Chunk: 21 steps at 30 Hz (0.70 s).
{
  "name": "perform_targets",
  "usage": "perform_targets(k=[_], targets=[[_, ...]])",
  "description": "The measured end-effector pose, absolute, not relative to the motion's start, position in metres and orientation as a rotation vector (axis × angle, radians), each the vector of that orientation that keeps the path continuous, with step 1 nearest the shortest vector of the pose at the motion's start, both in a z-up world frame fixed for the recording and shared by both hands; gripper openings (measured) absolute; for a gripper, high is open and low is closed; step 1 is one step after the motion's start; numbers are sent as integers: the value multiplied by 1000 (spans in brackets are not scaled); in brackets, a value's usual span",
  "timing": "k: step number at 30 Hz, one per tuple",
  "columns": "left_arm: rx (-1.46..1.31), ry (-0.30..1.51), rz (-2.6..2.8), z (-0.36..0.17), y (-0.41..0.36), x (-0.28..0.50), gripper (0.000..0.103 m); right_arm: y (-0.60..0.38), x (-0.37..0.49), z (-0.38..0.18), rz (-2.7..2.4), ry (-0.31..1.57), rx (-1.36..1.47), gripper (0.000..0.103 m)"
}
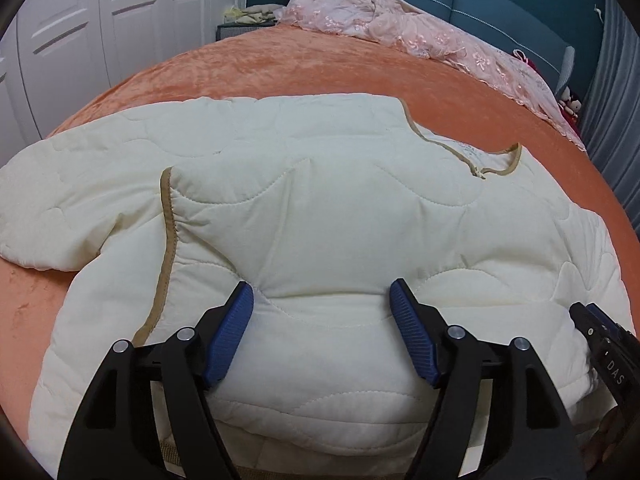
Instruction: Fold large clothes
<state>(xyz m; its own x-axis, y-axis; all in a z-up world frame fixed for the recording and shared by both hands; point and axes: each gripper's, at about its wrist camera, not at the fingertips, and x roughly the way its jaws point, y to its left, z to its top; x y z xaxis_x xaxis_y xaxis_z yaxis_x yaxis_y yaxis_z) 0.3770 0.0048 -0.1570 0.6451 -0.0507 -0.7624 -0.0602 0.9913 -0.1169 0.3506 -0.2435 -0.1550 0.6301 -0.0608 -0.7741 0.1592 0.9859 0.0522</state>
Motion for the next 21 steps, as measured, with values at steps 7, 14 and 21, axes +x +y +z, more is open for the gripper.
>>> perform_targets(k=[7, 14, 21], targets=[[-76, 833, 4, -163, -7, 374, 84, -230, 351, -159, -190, 832, 23, 34], [-60, 813, 13, -167, -9, 374, 85, -233, 353, -162, -191, 812, 43, 35], [-91, 816, -8, -164, -5, 373, 86, -235, 355, -162, -188, 813, 58, 36]])
